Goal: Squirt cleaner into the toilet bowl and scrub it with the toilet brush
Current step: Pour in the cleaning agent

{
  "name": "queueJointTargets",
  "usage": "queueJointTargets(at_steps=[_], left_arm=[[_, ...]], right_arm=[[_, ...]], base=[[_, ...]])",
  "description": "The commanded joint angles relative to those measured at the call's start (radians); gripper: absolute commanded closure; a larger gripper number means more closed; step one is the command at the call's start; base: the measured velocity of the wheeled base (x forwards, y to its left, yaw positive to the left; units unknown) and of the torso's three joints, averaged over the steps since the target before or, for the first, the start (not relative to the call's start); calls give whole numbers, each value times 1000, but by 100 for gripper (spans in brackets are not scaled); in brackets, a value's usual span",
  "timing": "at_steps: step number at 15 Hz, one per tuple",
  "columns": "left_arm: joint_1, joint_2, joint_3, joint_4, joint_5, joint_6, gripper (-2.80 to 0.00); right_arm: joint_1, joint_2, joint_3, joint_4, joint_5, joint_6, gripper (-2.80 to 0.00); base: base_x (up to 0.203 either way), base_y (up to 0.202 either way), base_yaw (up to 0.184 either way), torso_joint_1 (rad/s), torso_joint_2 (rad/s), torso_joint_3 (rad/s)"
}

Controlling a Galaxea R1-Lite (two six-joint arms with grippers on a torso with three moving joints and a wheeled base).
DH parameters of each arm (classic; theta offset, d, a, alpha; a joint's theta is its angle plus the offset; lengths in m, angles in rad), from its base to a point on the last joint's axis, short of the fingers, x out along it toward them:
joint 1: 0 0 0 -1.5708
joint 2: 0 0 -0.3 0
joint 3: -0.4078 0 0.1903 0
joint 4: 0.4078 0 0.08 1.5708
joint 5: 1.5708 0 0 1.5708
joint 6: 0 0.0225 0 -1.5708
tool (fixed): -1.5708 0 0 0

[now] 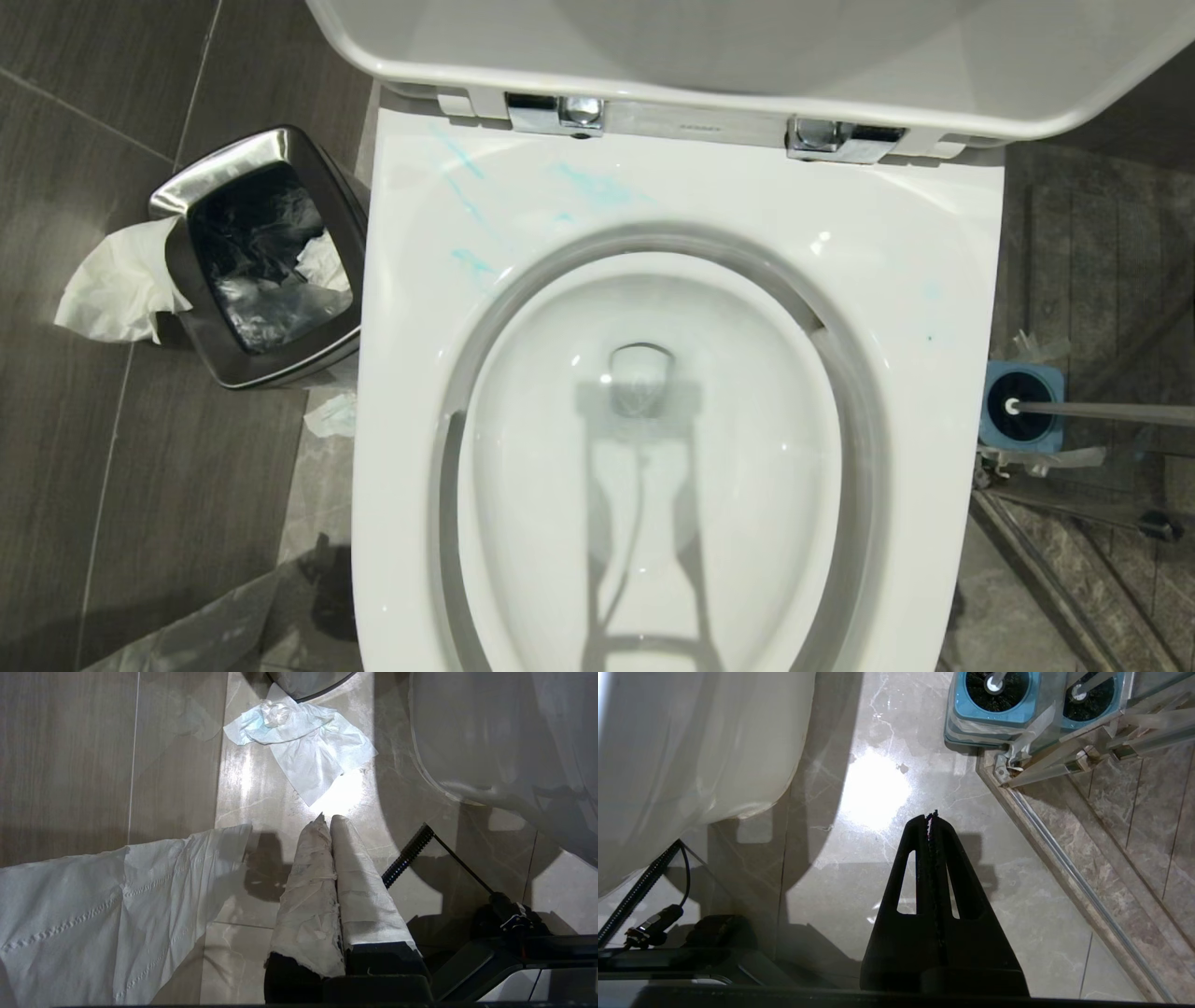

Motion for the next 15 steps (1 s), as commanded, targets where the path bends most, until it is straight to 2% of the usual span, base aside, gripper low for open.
queueJointTargets(at_steps=[1,3,6,7,12,15], left_arm=[[0,0,2,0,0,-1,0],[0,1,2,0,0,-1,0],[0,0,2,0,0,-1,0],[0,0,2,0,0,-1,0],[0,0,2,0,0,-1,0],[0,0,2,0,0,-1,0]], right_arm=[[0,-1,-19,0,-3,-3,0],[0,0,-107,66,-17,0,0],[0,10,-302,375,-23,6,0],[0,43,-346,439,-24,10,0],[-1,432,-430,462,-26,56,0],[-3,756,-448,296,-24,78,0]], base=[[0,0,0,0,0,0],[0,0,0,0,0,0],[0,0,0,0,0,0],[0,0,0,0,0,0],[0,0,0,0,0,0],[0,0,0,0,0,0]])
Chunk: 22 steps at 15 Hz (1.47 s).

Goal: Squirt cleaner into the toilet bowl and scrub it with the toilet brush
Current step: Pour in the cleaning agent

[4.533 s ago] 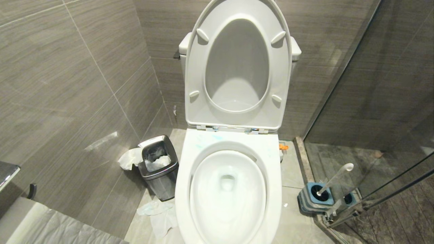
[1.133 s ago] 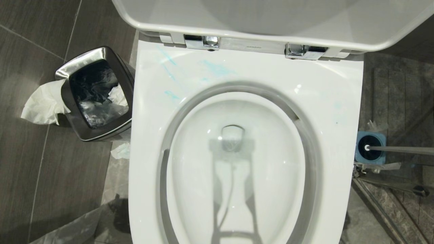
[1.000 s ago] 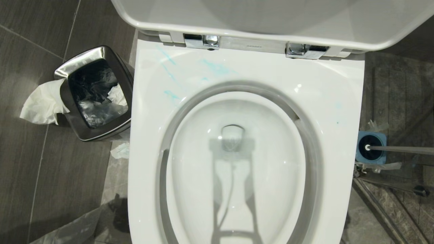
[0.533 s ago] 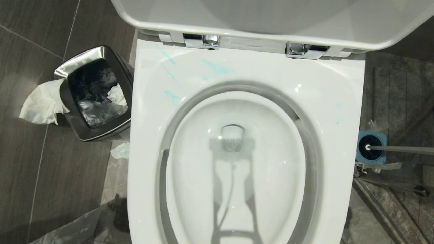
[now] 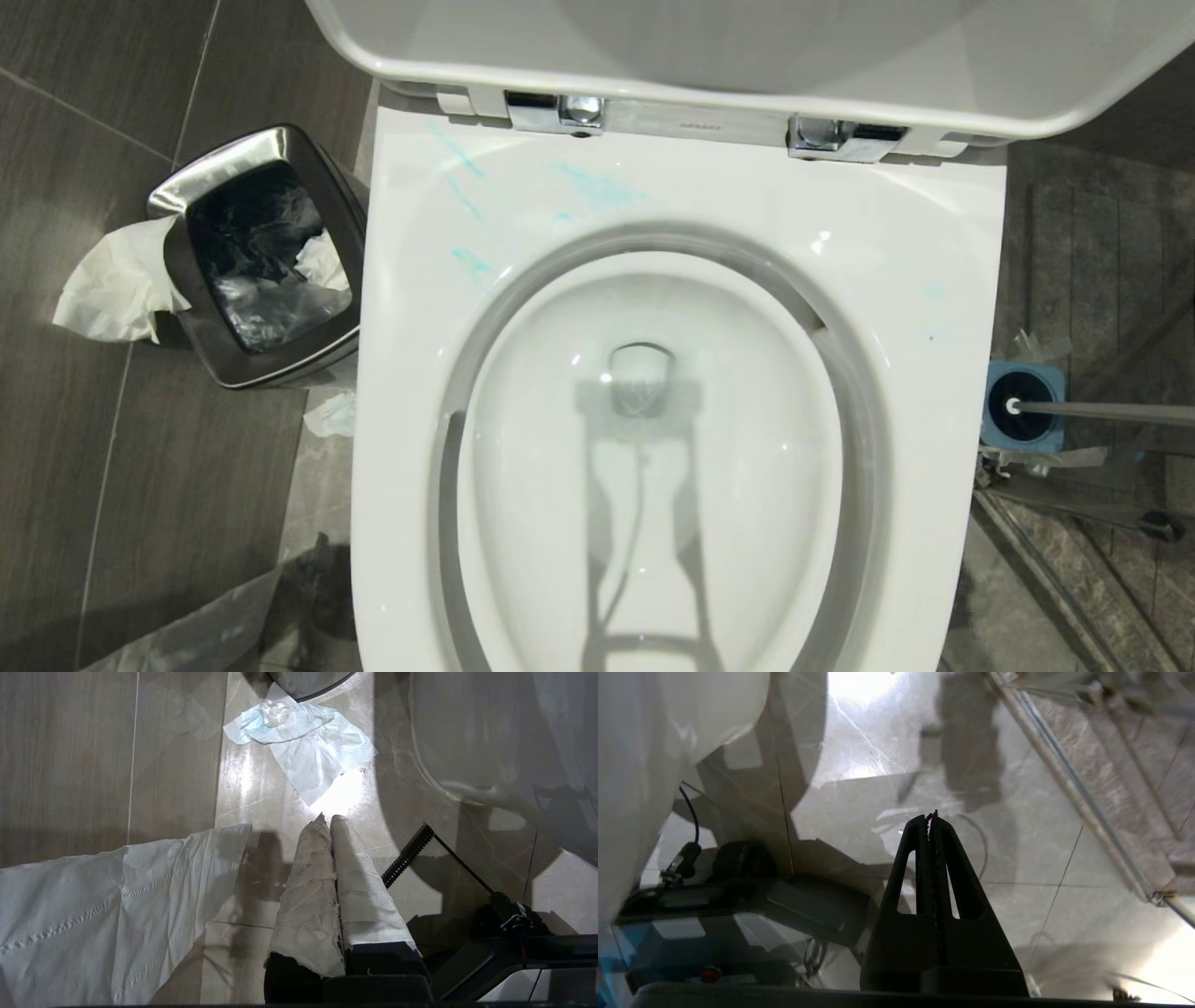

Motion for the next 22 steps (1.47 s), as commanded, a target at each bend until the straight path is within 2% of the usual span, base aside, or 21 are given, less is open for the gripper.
queueJointTargets(at_steps=[1,4,6,8,12,14,15,17,20,22], left_arm=[[0,0,2,0,0,-1,0],[0,0,2,0,0,-1,0],[0,0,2,0,0,-1,0],[0,0,2,0,0,-1,0],[0,0,2,0,0,-1,0],[0,0,2,0,0,-1,0],[0,0,2,0,0,-1,0],[0,0,2,0,0,-1,0],[0,0,2,0,0,-1,0],[0,0,2,0,0,-1,0]], right_arm=[[-2,361,-9,-168,0,12,0],[-5,602,21,-559,18,-7,0],[-6,670,114,-809,91,-72,0],[-6,774,192,-1060,121,-90,0],[-7,1054,294,-1603,130,-97,0],[-11,1181,335,-1823,127,-108,0],[-16,1213,339,-1878,126,-120,0],[-21,1242,307,-1889,122,-163,0],[-26,1284,296,-1895,115,-168,0],[-27,1331,278,-1900,81,-174,0]], base=[[0,0,0,0,0,0],[0,0,0,0,0,0],[0,0,0,0,0,0],[0,0,0,0,0,0],[0,0,0,0,0,0],[0,0,0,0,0,0],[0,0,0,0,0,0],[0,0,0,0,0,0],[0,0,0,0,0,0],[0,0,0,0,0,0]])
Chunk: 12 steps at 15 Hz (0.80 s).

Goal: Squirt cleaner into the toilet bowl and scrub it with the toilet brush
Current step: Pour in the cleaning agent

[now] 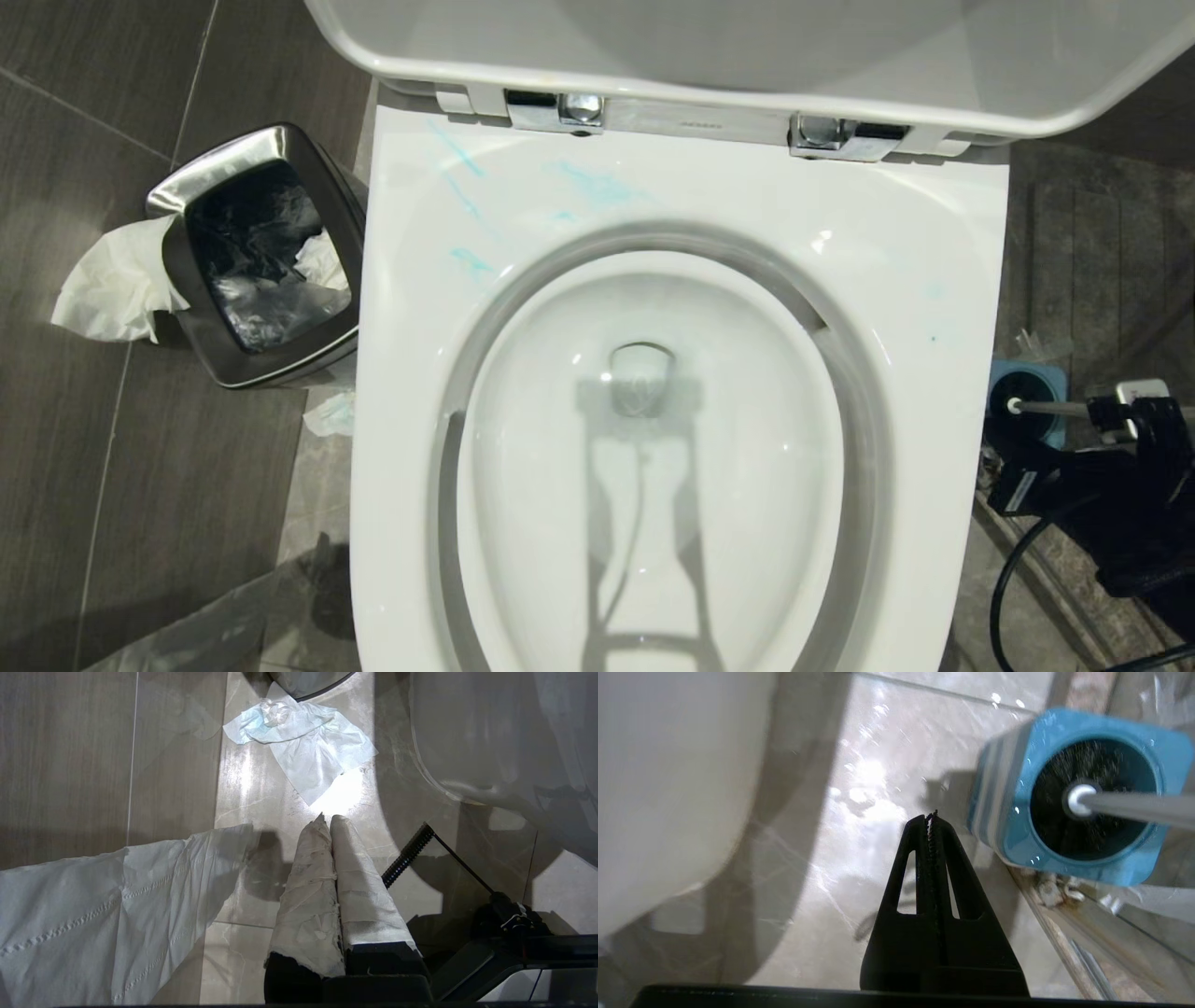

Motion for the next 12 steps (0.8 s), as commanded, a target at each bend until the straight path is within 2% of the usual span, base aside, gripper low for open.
queueJointTargets(at_steps=[1,3,9,10,12], left_arm=[[0,0,2,0,0,0,0],[0,0,2,0,0,0,0],[0,0,2,0,0,0,0],[0,0,2,0,0,0,0],[0,0,2,0,0,0,0]], right_arm=[[-1,84,-48,-10,-66,-23,0],[-13,117,-67,-10,-88,-31,0],[-17,242,-168,-10,-75,-29,0],[-17,246,-184,-10,-72,-29,-280],[-15,249,-204,-10,-55,-29,-280]], base=[[0,0,0,0,0,0],[0,0,0,0,0,0],[0,0,0,0,0,0],[0,0,0,0,0,0],[0,0,0,-1,-19,3]])
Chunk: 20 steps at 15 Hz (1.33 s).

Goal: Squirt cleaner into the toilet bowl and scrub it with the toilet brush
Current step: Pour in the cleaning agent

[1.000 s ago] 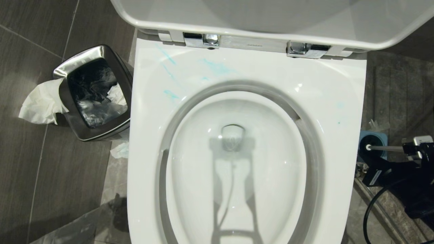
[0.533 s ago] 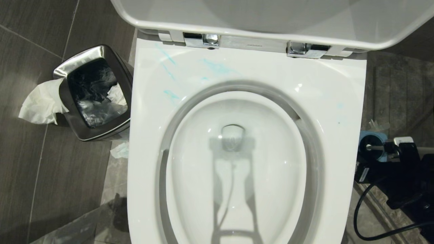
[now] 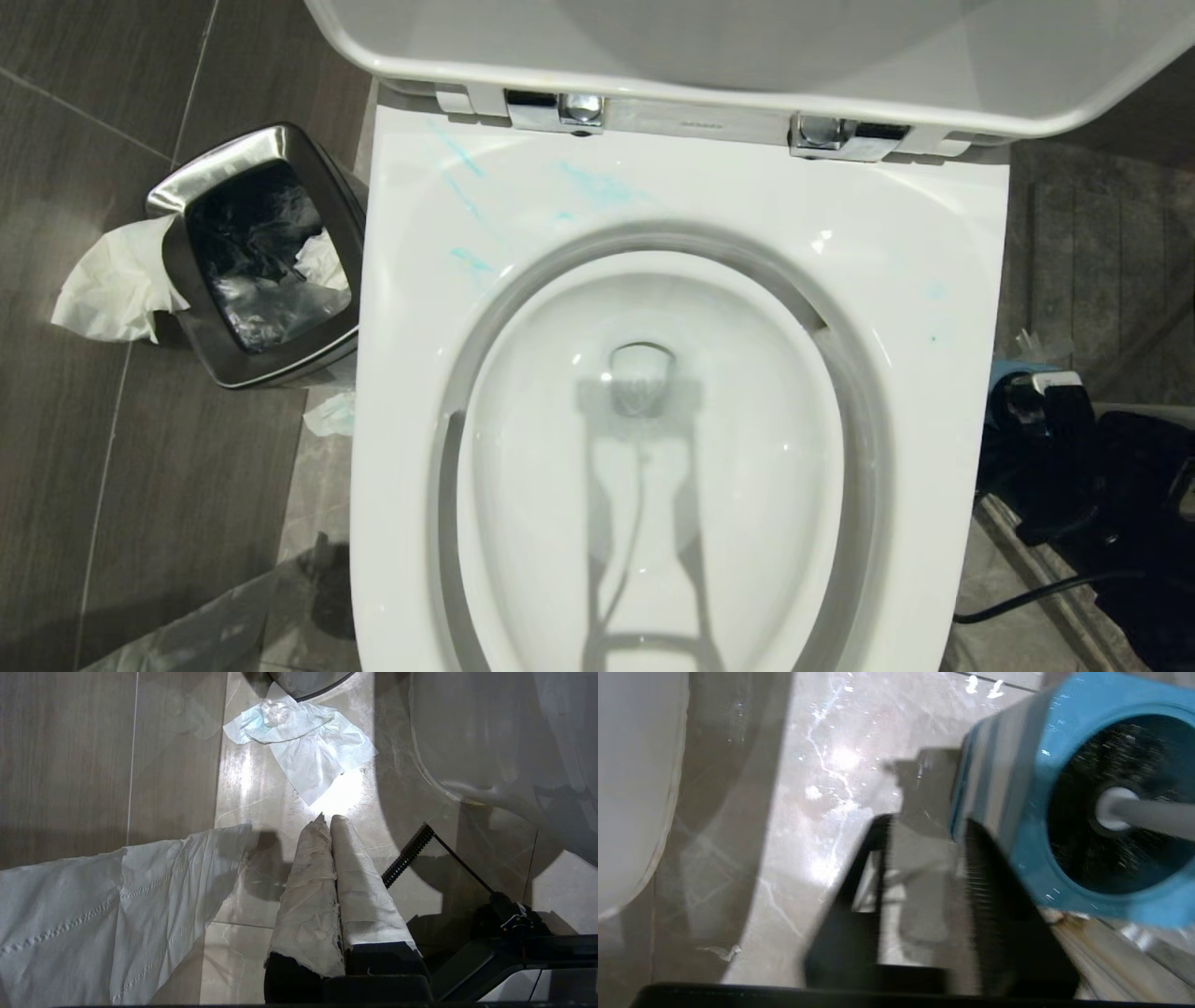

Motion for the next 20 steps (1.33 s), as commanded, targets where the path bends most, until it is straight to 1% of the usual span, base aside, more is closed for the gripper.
queueJointTargets(at_steps=[1,7,10,13,16,18,20], left_arm=[[0,0,2,0,0,0,0],[0,0,2,0,0,0,0],[0,0,2,0,0,0,0],[0,0,2,0,0,0,0],[0,0,2,0,0,0,0],[0,0,2,0,0,0,0],[0,0,2,0,0,0,0]], right_arm=[[0,17,-25,-9,25,-1,-280],[6,45,-143,-9,51,-6,-280],[27,100,-238,-9,51,-5,-280],[47,165,-375,-9,52,-5,-280],[69,208,-454,-9,89,-7,-280],[76,221,-509,-9,97,-7,-280],[76,249,-577,-9,104,-25,-280]], base=[[0,0,0,0,0,0],[0,0,0,0,0,0],[0,0,0,0,0,0],[0,0,0,0,0,0],[0,0,0,0,0,0],[0,0,0,0,0,0],[0,0,0,0,0,0]])
